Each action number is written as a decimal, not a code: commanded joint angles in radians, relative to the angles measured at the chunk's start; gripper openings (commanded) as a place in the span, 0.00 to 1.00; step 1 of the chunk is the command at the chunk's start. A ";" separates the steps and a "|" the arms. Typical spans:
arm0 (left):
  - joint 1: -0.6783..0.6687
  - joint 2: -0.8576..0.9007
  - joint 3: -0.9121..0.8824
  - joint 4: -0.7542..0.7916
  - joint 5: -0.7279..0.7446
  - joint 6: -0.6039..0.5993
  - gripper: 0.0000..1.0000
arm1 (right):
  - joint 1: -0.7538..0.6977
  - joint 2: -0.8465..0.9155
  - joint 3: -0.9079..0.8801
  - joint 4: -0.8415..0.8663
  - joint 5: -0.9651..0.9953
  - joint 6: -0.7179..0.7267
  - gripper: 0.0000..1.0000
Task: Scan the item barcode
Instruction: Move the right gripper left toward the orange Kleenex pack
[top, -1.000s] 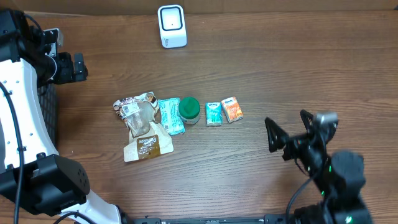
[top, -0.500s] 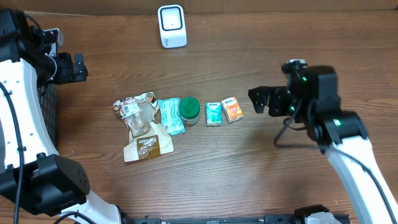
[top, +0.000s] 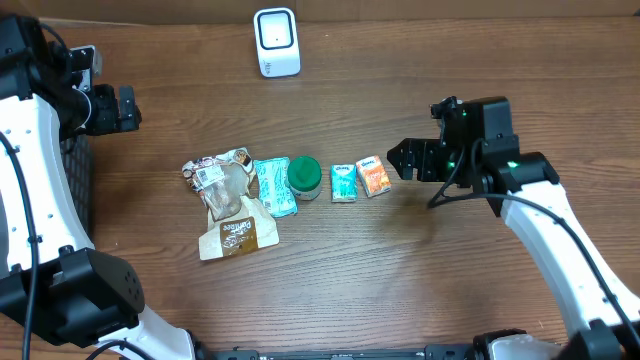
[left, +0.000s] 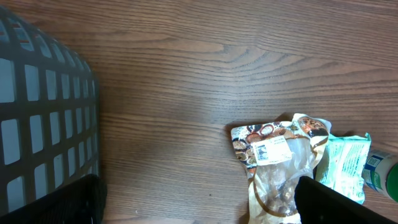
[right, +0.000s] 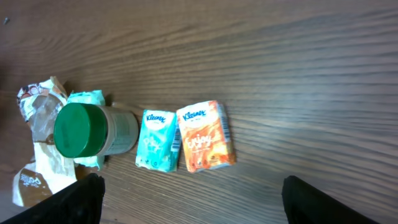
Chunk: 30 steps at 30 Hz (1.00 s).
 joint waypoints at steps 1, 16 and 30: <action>-0.003 -0.002 0.000 0.002 0.001 0.019 1.00 | -0.034 0.056 0.026 0.019 -0.090 -0.005 0.86; -0.003 -0.002 0.000 0.002 0.001 0.019 0.99 | -0.100 0.226 0.029 0.088 -0.186 -0.058 0.67; -0.002 -0.002 0.000 0.002 0.001 0.019 0.99 | 0.106 0.290 0.026 0.139 -0.199 0.229 0.16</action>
